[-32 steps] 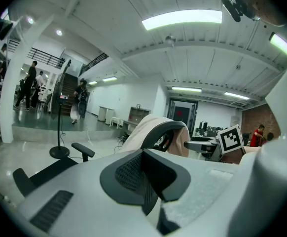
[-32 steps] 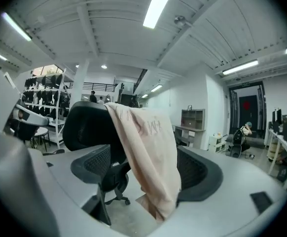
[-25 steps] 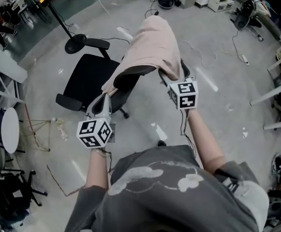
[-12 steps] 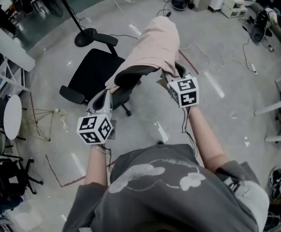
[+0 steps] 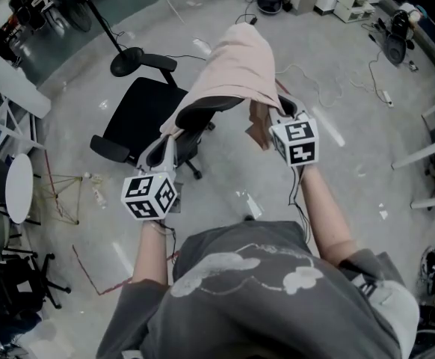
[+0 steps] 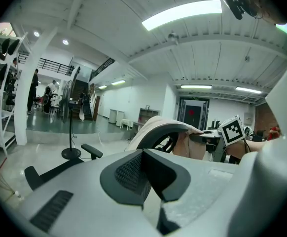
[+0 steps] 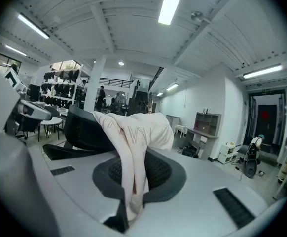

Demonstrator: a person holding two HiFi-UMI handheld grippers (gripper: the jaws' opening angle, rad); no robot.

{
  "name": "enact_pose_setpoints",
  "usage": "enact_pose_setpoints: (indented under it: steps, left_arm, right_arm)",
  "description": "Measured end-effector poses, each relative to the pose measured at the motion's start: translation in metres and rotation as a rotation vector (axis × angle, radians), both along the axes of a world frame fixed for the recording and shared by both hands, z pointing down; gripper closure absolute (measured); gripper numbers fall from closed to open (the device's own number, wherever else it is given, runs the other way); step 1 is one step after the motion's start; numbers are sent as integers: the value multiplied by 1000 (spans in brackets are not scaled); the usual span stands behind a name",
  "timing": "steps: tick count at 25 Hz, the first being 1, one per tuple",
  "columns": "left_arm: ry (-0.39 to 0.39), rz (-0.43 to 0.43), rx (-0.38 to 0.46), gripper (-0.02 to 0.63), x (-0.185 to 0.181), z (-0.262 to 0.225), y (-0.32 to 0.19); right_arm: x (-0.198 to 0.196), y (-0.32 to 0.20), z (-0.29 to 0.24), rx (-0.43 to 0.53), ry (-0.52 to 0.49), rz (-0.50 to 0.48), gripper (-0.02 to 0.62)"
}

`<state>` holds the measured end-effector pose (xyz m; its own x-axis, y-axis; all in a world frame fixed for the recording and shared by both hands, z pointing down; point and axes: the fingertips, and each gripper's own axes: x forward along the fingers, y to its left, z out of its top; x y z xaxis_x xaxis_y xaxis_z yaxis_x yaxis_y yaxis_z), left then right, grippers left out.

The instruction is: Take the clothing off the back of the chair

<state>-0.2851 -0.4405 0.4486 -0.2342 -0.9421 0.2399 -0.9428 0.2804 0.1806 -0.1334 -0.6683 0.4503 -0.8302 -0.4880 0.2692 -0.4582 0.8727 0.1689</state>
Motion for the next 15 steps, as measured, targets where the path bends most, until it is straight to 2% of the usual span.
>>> enact_pose_setpoints:
  steps: [4,15]
  left_arm:
    - [1,41,0,606,9,-2,1]
    - [1,186,5,606,16,-6,13]
  right_arm:
    - [16,12,-1,-4,-13,34,581]
    - [64,61,-17,80,-12,176,581]
